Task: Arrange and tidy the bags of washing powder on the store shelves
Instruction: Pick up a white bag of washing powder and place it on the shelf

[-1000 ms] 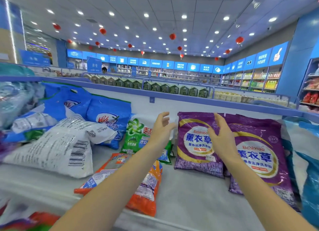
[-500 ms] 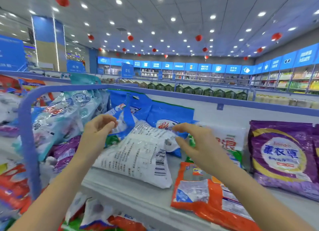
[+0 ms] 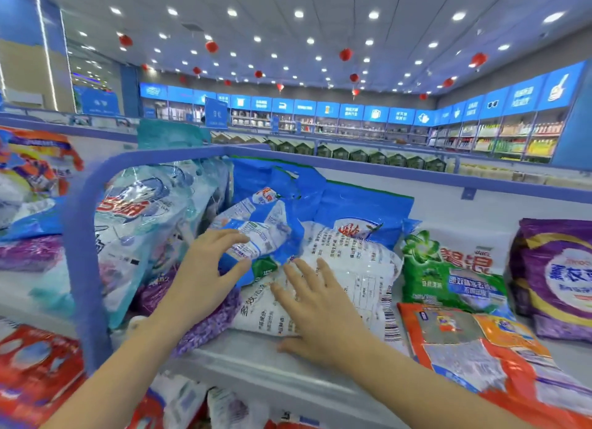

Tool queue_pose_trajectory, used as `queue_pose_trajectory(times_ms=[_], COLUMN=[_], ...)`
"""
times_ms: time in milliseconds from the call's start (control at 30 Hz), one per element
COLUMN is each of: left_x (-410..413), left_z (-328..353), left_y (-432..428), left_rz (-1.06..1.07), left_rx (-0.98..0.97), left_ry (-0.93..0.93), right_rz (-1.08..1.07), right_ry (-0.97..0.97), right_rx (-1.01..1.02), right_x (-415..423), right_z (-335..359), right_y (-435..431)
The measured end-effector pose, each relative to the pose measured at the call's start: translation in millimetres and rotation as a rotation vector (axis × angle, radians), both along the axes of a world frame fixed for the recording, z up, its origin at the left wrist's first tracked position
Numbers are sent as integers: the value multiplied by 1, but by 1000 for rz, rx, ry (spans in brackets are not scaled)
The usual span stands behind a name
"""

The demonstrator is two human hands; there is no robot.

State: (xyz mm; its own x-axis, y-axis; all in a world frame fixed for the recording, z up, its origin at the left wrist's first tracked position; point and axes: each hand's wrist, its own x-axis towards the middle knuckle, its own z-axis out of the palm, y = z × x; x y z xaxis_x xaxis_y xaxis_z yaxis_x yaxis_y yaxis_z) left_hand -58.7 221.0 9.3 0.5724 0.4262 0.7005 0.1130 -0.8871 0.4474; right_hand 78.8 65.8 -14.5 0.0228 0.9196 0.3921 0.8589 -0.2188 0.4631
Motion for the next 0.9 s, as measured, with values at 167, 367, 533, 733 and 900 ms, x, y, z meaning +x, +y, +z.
queue_pose_trajectory(times_ms=[167, 367, 533, 733, 900], left_x=[4, 6, 8, 12, 26], left_z=[-11, -19, -17, -16, -6], left_y=[9, 17, 12, 10, -22], left_rz=[-24, -9, 5, 55, 77], left_rx=[-17, -3, -50, -103, -20], left_ry=[69, 94, 48, 104, 273], right_rz=[63, 197, 201, 168, -21], right_ry=[-71, 202, 516, 1019, 1273], right_rx=[106, 305, 562, 1170, 1339], right_x=[19, 50, 67, 75, 85], right_z=[2, 32, 56, 92, 114], right_y=[-2, -36, -69, -99, -131])
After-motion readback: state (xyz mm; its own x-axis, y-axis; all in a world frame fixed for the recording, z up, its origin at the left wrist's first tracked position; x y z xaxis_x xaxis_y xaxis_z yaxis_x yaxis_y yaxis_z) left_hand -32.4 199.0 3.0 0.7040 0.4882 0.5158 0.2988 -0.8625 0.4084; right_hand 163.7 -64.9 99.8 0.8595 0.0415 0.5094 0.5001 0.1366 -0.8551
